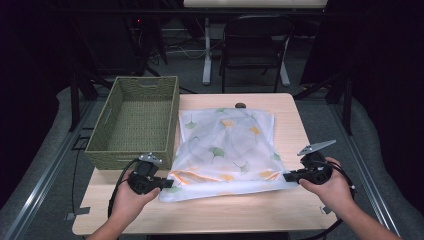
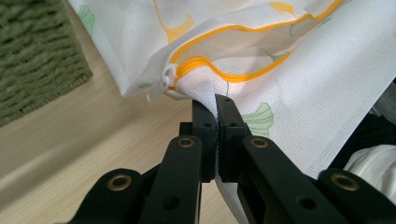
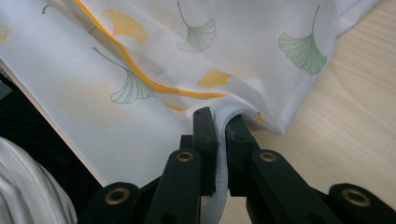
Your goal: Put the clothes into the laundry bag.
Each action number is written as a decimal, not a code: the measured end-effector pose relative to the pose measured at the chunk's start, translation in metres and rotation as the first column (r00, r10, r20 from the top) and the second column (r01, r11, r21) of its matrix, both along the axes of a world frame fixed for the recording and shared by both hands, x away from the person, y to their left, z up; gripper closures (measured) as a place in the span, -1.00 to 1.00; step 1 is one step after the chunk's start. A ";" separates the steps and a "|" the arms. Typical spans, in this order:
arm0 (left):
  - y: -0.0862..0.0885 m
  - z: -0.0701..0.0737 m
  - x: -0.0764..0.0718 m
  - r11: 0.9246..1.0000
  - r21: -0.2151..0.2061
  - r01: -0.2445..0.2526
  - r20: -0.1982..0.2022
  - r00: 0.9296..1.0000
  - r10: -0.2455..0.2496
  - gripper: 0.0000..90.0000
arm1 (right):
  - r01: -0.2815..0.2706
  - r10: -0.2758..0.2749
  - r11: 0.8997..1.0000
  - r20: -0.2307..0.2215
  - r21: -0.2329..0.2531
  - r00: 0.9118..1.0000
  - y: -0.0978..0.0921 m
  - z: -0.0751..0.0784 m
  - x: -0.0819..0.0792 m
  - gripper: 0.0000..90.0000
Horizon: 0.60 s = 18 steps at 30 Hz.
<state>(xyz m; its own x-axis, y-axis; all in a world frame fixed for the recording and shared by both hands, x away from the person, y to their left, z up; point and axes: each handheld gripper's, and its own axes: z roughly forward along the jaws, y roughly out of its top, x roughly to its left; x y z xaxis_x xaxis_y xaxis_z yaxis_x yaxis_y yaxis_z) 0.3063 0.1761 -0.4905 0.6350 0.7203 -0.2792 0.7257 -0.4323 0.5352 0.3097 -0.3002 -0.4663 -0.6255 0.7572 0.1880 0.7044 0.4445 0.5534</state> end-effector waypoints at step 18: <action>-0.001 -0.029 -0.007 1.000 -0.002 -0.010 -0.037 0.999 0.010 0.97 | 0.011 -0.011 1.000 -0.028 0.007 1.000 0.000 -0.027 -0.004 0.88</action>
